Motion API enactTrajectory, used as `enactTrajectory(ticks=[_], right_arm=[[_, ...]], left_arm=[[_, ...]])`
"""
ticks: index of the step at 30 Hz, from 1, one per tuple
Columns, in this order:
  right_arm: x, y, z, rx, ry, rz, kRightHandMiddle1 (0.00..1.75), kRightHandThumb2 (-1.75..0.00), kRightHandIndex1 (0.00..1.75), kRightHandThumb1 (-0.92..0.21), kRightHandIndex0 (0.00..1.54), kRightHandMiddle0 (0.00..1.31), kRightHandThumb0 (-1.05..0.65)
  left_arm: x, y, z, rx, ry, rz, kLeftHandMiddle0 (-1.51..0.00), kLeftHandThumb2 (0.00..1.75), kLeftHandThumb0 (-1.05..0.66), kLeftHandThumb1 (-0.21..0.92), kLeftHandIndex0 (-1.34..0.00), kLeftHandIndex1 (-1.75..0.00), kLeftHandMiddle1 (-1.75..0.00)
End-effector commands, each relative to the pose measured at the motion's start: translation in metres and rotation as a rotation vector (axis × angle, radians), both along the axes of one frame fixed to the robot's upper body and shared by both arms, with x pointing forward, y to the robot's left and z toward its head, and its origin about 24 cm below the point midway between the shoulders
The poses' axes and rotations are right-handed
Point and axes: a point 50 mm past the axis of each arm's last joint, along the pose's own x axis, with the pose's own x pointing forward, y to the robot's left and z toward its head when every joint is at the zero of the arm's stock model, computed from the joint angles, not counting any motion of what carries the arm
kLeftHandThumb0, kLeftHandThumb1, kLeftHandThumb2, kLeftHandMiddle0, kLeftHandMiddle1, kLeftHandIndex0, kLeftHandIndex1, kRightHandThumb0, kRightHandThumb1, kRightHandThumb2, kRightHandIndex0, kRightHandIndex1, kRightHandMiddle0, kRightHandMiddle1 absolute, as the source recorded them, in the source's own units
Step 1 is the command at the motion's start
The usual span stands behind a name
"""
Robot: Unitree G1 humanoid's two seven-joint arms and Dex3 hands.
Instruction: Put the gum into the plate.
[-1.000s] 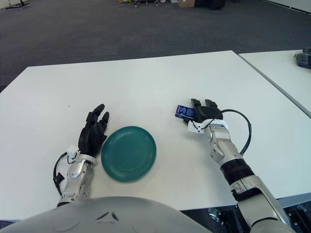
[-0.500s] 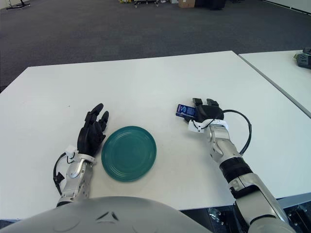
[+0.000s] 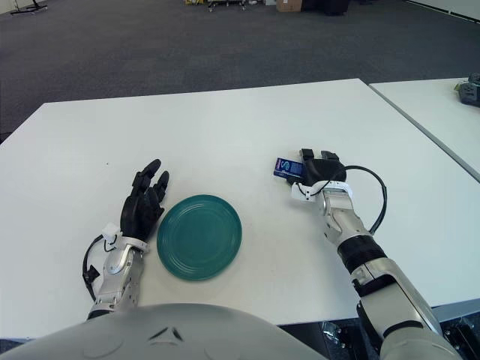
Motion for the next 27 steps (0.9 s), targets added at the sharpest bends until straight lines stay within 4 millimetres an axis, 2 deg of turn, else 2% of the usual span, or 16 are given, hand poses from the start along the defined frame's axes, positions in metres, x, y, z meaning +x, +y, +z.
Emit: enactTrajectory(ticks=[1,11,18,21,27], right_arm=[[-0.008,-0.003,-0.012,-0.029,0.063,0.003,0.6,-0.76,0.03,-0.92,0.26,0.0,-0.98],[-0.008,-0.008,-0.009,-0.047,0.085,0.042,0.74,-0.76,0.04,-0.92,0.33,0.0,-0.98],[-0.011,-0.014,-0.002,-0.073,0.179,0.117,0.83,-0.78,0.05,-0.92,0.38,0.0,-1.01],[-0.012,-0.015,0.001,-0.089,0.21,0.14,0.88,-0.79,0.06,-0.92,0.43,0.01,-1.01],[-0.013,-0.014,0.005,-0.092,0.227,0.157,1.02,-0.72,0.2,-0.92,0.65,0.13,-0.95]], left_arm=[[-0.011,-0.016,-0.016,-0.088,0.08,0.016,-0.34,0.69,-1.05,0.92,0.0,-0.65,-0.01],[-0.01,-0.018,-0.013,-0.116,0.061,0.016,-0.36,0.67,-1.05,0.92,0.0,-0.67,-0.01],[-0.01,-0.019,-0.012,-0.136,0.059,0.021,-0.37,0.66,-1.05,0.92,0.0,-0.66,-0.01],[-0.01,-0.019,-0.012,-0.144,0.057,0.022,-0.37,0.65,-1.05,0.92,0.0,-0.66,-0.02],[-0.011,-0.018,-0.011,-0.144,0.046,0.021,-0.38,0.65,-1.05,0.92,0.0,-0.59,-0.01]])
